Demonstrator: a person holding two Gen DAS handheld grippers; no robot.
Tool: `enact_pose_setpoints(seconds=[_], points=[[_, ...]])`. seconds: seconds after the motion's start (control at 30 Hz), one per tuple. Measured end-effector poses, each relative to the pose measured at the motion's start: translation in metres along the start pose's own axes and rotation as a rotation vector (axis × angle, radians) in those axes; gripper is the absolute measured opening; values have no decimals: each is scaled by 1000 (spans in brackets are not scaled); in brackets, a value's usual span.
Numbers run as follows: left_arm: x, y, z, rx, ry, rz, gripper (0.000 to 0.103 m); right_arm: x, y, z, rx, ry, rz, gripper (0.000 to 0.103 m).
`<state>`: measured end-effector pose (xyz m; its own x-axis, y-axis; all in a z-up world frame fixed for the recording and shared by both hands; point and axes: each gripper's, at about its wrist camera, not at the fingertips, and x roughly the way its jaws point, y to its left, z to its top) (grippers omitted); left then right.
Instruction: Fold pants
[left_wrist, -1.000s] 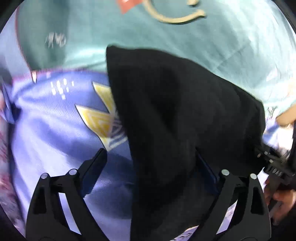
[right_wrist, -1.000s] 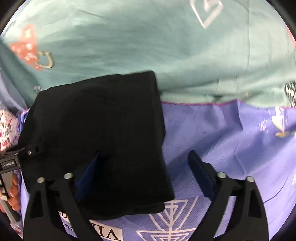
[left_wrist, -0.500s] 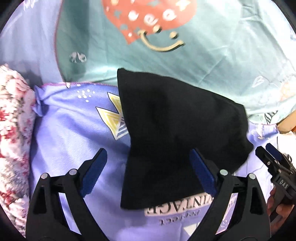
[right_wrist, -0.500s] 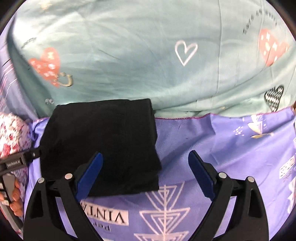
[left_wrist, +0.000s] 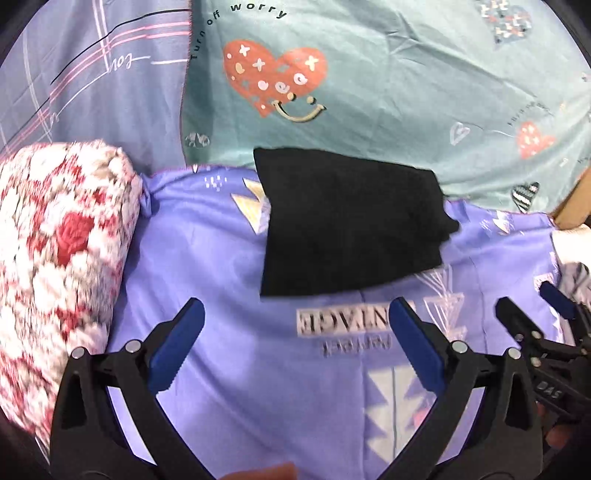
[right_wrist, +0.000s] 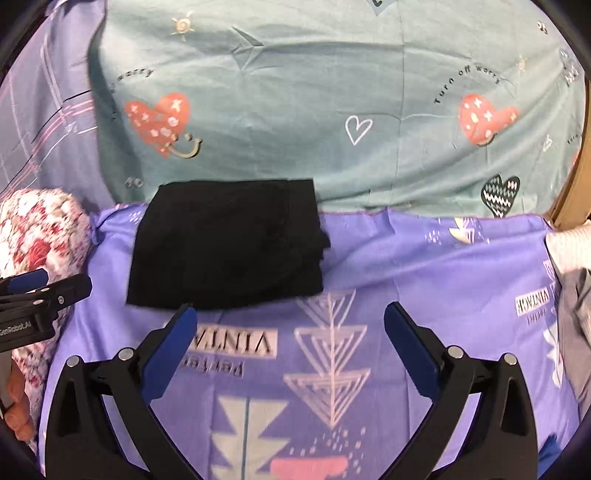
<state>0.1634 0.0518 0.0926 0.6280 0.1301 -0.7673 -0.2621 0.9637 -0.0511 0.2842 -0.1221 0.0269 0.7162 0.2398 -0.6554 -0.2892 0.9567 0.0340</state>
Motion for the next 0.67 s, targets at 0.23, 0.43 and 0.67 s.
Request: enact_pose_setpoints(seconds=[0.23,0.43,0.67], points=[[-29,7,-52,-5,3,6,101,-34,8,-40,9,15,1,101],[-47,14,-75,-42,29,9,101,-58,9,-52,21,4,6,101],[-71,7,-87,-18,15,18,101,-77,13,-63,0,-6,5,102]])
